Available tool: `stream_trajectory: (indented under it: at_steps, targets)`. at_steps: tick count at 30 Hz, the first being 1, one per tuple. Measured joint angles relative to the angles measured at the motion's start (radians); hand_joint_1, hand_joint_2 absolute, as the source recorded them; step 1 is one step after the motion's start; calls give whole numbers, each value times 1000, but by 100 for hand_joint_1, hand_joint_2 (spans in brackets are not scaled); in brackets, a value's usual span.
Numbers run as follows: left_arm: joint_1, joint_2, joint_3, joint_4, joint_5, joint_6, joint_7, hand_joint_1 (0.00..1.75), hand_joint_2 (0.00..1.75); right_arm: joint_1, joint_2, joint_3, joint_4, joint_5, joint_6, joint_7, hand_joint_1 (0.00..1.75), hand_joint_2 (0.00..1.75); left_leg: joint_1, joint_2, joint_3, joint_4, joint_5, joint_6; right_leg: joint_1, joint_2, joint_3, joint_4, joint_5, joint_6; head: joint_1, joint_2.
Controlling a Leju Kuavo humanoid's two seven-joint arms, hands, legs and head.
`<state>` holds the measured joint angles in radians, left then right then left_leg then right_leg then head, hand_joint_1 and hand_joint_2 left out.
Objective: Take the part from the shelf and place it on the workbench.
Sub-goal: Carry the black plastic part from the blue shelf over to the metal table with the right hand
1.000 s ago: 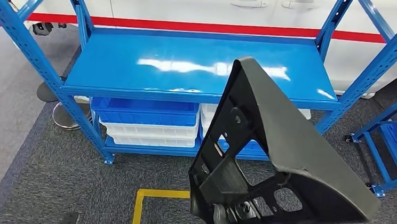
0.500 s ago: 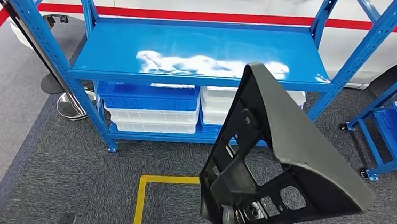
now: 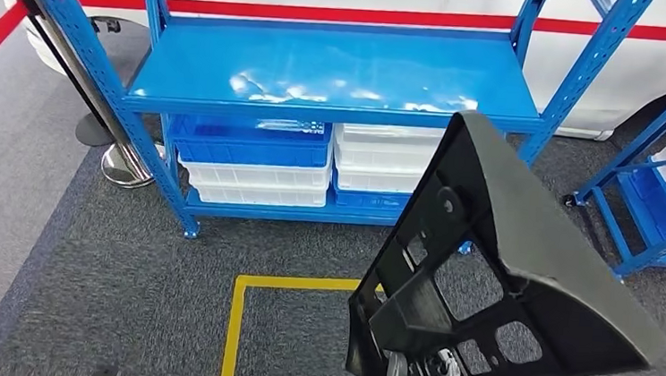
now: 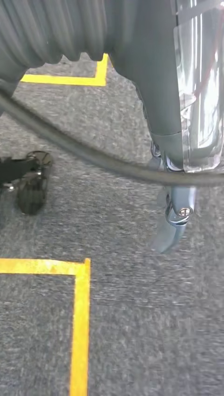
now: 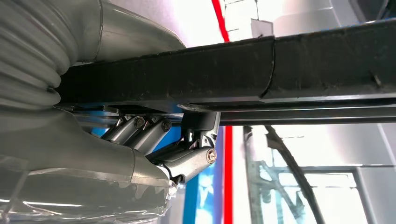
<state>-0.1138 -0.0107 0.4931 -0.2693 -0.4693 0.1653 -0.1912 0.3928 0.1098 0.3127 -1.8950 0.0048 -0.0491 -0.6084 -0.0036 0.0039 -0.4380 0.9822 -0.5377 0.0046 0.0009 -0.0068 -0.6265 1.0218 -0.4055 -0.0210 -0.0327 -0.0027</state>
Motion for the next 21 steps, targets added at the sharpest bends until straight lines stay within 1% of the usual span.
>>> stream_trajectory:
  at_steps: [2, 3, 4, 5, 6, 7, 8, 9, 10, 11, 12, 13, 14, 15, 16, 17, 18, 19, 20, 21]
  targets:
    - [4, 4, 0, 0, -8, -6, -8, 0, 175, 8, 5, -6, -6, 8, 5, -5, 175, 175, 0, 2, -8, -12, 17, 9, -3, 0, -2, -4, 13, 14, 0, 0]
    - [6, 5, 0, 0, -12, -10, -13, 0, 175, 13, 7, -11, -9, 11, 8, -8, 175, 175, 2, 3, -16, -16, 29, 15, -4, 1, -9, 3, 1, 20, 0, 0]
    - [8, 6, 0, 1, -16, -15, -18, 0, 175, 19, 9, -16, -12, 14, 12, -10, 175, 175, 5, 5, -28, -20, 43, 21, -4, 3, -20, 28, -32, 25, 0, 0]
    - [10, 7, 0, 1, -19, -20, -23, 0, 175, 24, 10, -21, -14, 15, 15, -13, 175, 175, 7, 7, -42, -22, 56, 25, -6, 5, -35, 71, -83, 28, 0, 0]
    - [13, 8, 0, 1, -23, -24, -26, 0, 175, 28, 11, -26, -15, 17, 19, -15, 175, 175, 6, 8, -57, -21, 67, 27, -7, 6, -51, 127, -139, 32, 0, 0]
    - [18, 10, 0, 1, -27, -29, -31, 0, 175, 32, 12, -31, -16, 19, 23, -18, 175, 175, 5, 10, -72, -19, 77, 28, -9, 6, -64, 192, -181, 35, 0, 0]
    - [23, 12, 0, 1, -30, -35, -36, 0, 175, 36, 13, -37, -16, 22, 28, -20, 175, 175, 5, 12, -88, -17, 88, 27, -10, 6, -68, 245, -196, 38, 0, 0]
    - [28, 15, 0, 1, -34, -40, -42, 0, 175, 40, 15, -42, -16, 25, 33, -22, 175, 175, 5, 13, -104, -13, 97, 25, -12, 6, -61, 273, -185, 40, 0, 0]
    - [32, 19, 1, 1, -38, -46, -49, 0, 175, 45, 18, -47, -16, 28, 39, -24, 175, 175, 5, 14, -122, -7, 105, 23, -13, 5, -40, 274, -155, 41, 0, 0]
    - [37, 23, 2, 2, -41, -50, -56, 0, 175, 47, 21, -51, -15, 29, 47, -25, 175, 175, 5, 17, -139, 1, 112, 20, -15, 1, -1, 238, -121, 41, 0, 0]
    - [43, 27, 4, 2, -43, -53, -64, 0, 175, 47, 25, -53, -14, 29, 59, -26, 175, 175, 4, 21, -153, 9, 116, 17, -15, -12, 48, 176, -106, 40, 0, 0]
    - [51, 30, 8, 3, -44, -56, -73, 0, 175, 45, 27, -55, -12, 27, 74, -26, 175, 175, 3, 25, -163, 20, 119, 13, -12, -27, 102, 102, -111, 38, 0, 0]
    - [60, 35, 13, 4, -45, -58, -81, 0, 175, 40, 31, -55, -8, 23, 88, -27, 175, 175, 2, 32, -168, 28, 121, 9, -9, -41, 143, 40, -129, 31, 0, 0]
    - [69, 38, 18, 4, -46, -60, -87, 0, 175, 37, 34, -56, -5, 19, 98, -28, 175, 175, 1, 37, -169, 34, 123, 4, -6, -49, 167, -1, -149, 23, 0, 0]
    - [75, 42, 23, 5, -49, -61, -91, 0, 175, 35, 37, -57, -2, 14, 105, -30, 175, 175, 1, 45, -169, 37, 127, -2, -2, -46, 175, -19, -157, 12, 0, 0]
    - [79, 45, 26, 6, -53, -63, -94, 0, 175, 36, 39, -59, 1, 10, 108, -31, 175, 175, 2, 51, -170, 37, 130, -9, -2, -40, 171, -21, -154, 1, 0, 0]
    - [81, 47, 29, 6, -56, -64, -96, 0, 175, 38, 41, -61, 3, 7, 109, -32, 175, 175, 4, 51, -172, 39, 129, -16, -2, -34, 166, -22, -147, -8, 0, 0]
    - [83, 49, 30, 7, -60, -65, -98, 0, 175, 40, 43, -64, 5, 5, 110, -33, 175, 175, 6, 43, -180, 57, 110, -24, -2, -28, 160, -23, -139, -18, 0, 0]
    - [85, 50, 32, 7, -62, -66, -99, 0, 175, 41, 46, -66, 6, 4, 112, -33, 175, 175, 7, 32, -193, 90, 80, -29, -3, -21, 154, -24, -131, -25, 0, 0]
    - [89, 52, 33, 8, -65, -67, -100, 0, 175, 42, 48, -67, 7, 3, 113, -34, 175, 175, 8, 20, -213, 147, 37, -34, -3, -13, 145, -23, -124, -30, 0, 0]
